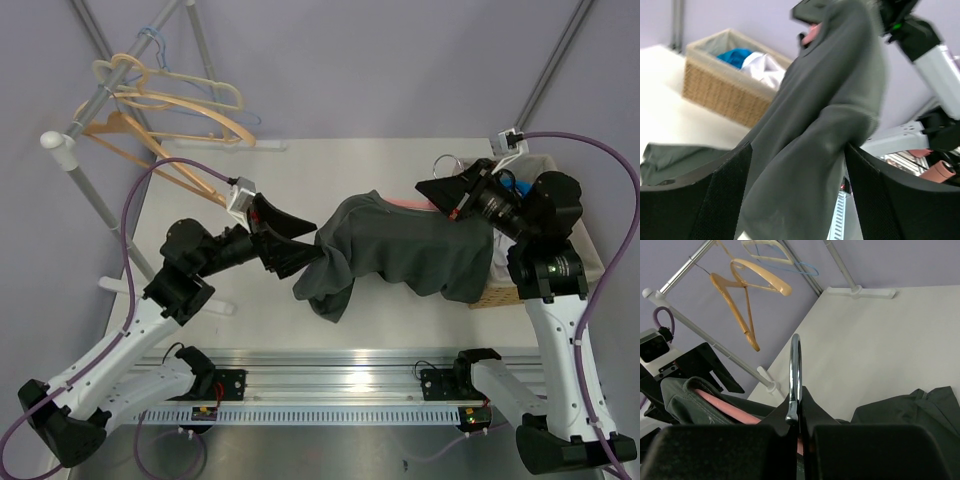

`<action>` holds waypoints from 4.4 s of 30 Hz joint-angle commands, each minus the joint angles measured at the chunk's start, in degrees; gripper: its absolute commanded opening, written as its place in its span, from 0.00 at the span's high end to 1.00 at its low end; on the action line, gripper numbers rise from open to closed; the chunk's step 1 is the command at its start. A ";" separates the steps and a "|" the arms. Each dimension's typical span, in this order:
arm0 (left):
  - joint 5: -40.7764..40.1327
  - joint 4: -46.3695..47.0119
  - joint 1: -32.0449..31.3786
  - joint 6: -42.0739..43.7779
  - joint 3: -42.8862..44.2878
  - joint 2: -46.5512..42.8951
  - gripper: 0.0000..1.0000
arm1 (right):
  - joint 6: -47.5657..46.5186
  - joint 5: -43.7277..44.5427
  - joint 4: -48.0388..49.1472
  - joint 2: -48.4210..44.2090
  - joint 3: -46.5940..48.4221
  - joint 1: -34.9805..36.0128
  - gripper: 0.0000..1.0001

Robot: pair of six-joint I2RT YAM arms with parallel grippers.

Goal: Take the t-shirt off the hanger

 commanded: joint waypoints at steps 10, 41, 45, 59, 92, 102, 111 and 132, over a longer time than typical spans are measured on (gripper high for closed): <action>5.79 4.90 -0.61 -2.42 1.00 -1.57 0.15 | 1.43 -1.56 4.24 1.40 0.61 0.10 1.00; -49.57 -29.10 -2.54 -2.25 3.81 -20.11 1.00 | -4.81 15.05 -5.69 1.84 6.49 0.02 1.00; -52.21 -29.37 -2.54 -1.28 3.11 -23.45 1.00 | -5.16 16.46 -6.57 1.85 7.90 0.10 1.00; -35.02 -23.58 -2.54 2.76 2.84 -23.46 1.00 | -4.46 3.48 -2.80 2.20 6.06 0.10 1.00; 1.23 -18.65 -4.91 7.51 14.80 5.89 0.35 | -3.67 -0.60 -2.35 6.41 5.18 1.42 1.00; -2.81 -16.63 -8.08 6.02 12.95 7.74 1.00 | -1.20 0.38 0.90 7.99 5.18 1.51 1.00; -26.09 -17.33 -8.17 2.69 11.02 -1.65 1.00 | -2.79 7.66 0.19 6.33 3.34 1.51 1.00; -52.83 -24.89 -8.08 -0.66 11.37 -13.70 1.00 | -4.02 16.45 1.34 -2.81 -3.44 1.42 1.00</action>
